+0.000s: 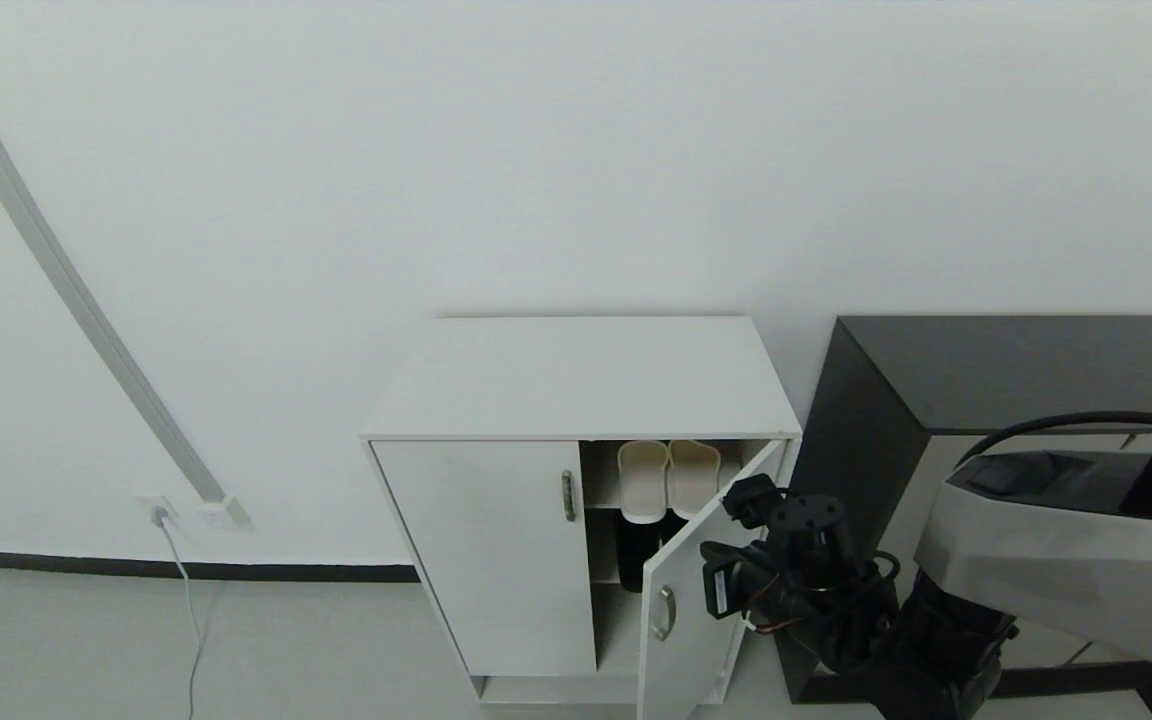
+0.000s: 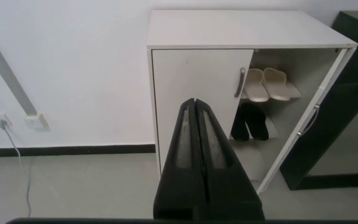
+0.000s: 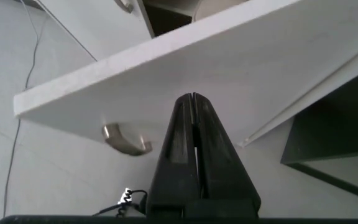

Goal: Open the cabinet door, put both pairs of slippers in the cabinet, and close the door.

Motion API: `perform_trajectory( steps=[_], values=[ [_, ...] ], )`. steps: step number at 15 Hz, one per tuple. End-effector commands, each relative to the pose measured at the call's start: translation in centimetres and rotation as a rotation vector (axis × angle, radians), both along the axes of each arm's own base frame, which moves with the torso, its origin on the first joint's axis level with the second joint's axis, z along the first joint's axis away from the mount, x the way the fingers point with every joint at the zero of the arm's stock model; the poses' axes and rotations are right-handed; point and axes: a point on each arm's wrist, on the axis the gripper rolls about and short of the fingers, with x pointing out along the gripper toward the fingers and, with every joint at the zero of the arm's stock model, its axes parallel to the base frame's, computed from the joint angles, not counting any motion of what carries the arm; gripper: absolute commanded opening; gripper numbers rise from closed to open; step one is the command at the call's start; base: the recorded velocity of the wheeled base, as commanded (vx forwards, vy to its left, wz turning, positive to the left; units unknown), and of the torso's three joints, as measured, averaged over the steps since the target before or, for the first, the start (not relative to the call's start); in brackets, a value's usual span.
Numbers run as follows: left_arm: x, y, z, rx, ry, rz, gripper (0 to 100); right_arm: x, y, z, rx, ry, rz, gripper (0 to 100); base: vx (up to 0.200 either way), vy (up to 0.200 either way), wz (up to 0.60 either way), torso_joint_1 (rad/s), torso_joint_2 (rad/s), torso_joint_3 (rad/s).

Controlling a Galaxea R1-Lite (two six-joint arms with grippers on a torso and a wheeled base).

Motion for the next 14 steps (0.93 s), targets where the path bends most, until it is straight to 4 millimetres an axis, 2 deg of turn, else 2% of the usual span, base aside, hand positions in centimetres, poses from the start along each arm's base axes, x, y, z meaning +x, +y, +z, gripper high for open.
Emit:
perform_trajectory(
  steps=[1, 6, 14],
  values=[
    [0.0, 0.0, 0.0, 0.000, 0.001, 0.000, 0, 0.9, 0.4, -0.8, -0.001, 0.002, -0.006, 0, 0.000, 0.000, 0.00, 0.000, 0.00, 0.000],
    [0.0, 0.0, 0.0, 0.002, 0.001, 0.000, 0, 2.9, 0.5, -1.5, 0.014, -0.019, -0.032, 0, 0.000, 0.000, 0.00, 0.000, 0.00, 0.000],
    [0.0, 0.0, 0.0, 0.002, 0.001, 0.002, 0, 5.7, 1.2, -1.2, 0.029, -0.042, -0.055, 0, 0.000, 0.000, 0.00, 0.000, 0.00, 0.000]
  ],
)
